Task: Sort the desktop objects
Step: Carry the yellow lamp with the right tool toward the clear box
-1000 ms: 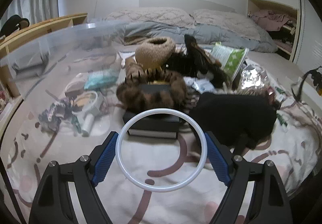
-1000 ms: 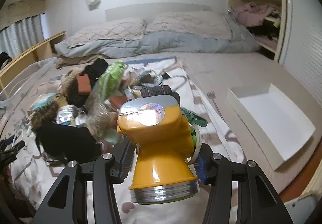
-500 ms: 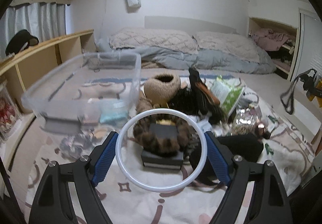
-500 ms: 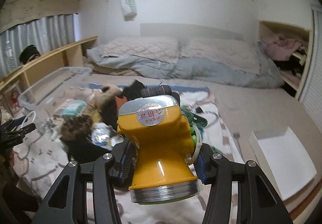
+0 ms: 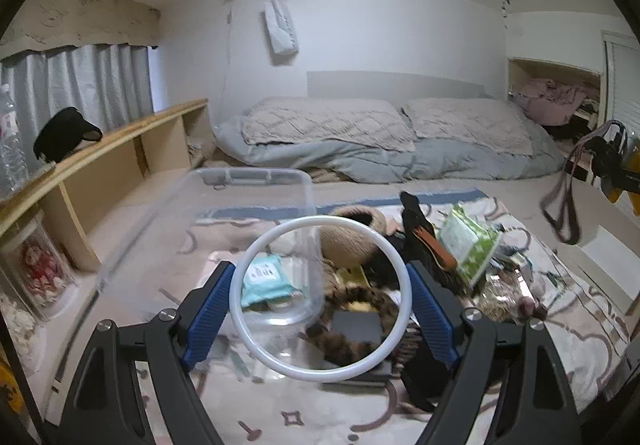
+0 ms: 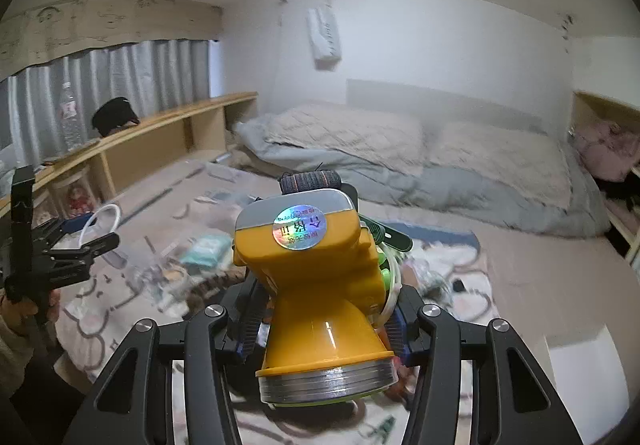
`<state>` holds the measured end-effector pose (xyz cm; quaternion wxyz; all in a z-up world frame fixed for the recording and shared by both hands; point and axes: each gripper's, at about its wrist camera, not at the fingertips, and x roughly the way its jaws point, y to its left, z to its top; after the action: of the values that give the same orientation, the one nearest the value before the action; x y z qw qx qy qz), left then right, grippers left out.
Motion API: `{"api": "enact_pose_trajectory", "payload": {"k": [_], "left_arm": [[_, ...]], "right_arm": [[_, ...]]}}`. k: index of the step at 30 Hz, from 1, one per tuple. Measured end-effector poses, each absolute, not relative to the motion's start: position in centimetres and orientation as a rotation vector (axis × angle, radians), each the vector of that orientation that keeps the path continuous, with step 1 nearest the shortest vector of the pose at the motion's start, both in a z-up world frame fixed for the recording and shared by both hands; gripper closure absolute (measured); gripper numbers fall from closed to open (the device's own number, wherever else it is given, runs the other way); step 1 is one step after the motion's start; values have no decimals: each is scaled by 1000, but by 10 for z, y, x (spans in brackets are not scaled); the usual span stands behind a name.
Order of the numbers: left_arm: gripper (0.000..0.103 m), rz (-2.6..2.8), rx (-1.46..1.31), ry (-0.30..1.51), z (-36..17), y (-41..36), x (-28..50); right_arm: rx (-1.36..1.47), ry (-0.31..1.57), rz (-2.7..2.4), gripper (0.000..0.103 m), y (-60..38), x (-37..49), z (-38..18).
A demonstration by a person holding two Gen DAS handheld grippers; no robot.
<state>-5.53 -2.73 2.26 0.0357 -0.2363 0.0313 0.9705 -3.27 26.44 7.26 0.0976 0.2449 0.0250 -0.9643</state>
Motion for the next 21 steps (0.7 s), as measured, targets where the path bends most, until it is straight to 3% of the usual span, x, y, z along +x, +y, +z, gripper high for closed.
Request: {"api": "enact_pose_trajectory", "payload": {"k": [11,21], "left_arm": [[18,3082,-667,42,59,-60,-77],[18,3169,-696,-151,55,-112,-123]], "right_arm": [[643,51,-2757,50,200,-74,95],[605,100,-2717,50,140,-121,88]]}}
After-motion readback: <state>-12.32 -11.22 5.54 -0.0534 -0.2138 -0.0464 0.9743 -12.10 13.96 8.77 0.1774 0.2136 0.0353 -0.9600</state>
